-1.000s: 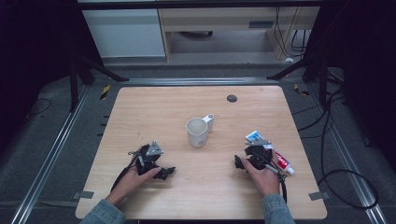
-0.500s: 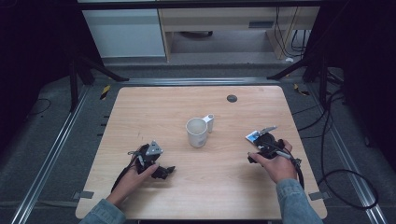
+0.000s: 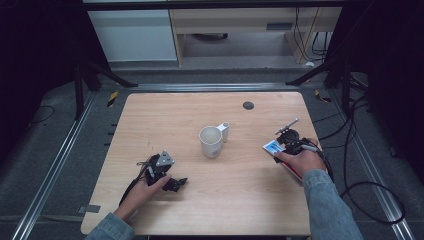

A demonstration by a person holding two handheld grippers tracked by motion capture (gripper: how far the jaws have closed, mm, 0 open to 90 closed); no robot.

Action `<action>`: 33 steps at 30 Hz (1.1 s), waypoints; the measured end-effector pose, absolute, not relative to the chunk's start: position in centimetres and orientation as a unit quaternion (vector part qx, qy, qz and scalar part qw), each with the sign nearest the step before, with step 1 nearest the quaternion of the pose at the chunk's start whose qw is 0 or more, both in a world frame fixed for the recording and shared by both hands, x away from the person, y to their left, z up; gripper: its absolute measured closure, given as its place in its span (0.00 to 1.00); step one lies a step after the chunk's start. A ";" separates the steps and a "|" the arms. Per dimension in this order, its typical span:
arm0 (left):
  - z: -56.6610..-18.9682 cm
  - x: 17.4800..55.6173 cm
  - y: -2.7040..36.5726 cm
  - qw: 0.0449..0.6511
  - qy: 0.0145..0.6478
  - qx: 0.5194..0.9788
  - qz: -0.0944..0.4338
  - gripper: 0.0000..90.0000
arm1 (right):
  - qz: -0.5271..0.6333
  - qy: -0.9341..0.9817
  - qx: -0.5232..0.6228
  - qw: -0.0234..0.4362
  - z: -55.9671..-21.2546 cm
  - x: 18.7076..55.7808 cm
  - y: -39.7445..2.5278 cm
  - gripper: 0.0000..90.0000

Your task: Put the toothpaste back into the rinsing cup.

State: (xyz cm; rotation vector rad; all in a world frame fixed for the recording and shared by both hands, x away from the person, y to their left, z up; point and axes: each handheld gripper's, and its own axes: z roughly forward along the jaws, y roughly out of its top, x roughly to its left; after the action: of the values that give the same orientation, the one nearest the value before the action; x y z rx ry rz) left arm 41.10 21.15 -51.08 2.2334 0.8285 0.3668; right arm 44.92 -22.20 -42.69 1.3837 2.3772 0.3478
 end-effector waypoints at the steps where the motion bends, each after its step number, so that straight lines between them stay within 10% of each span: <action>1: -51.1 41.1 21.1 0.358 0.321 0.865 0.142 0.00 | 0.119 0.843 0.491 0.182 -42.8 45.2 -22.3 0.29; 33: -51.1 41.2 21.1 0.357 0.319 0.866 0.144 0.00 | 0.086 0.856 0.492 0.134 -43.4 47.7 -22.8 0.40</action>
State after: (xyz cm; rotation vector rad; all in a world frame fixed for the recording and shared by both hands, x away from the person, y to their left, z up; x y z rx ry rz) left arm 41.21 21.12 -51.07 2.2356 0.8239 0.3728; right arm 47.69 -22.85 -43.44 1.4254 2.4817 0.2487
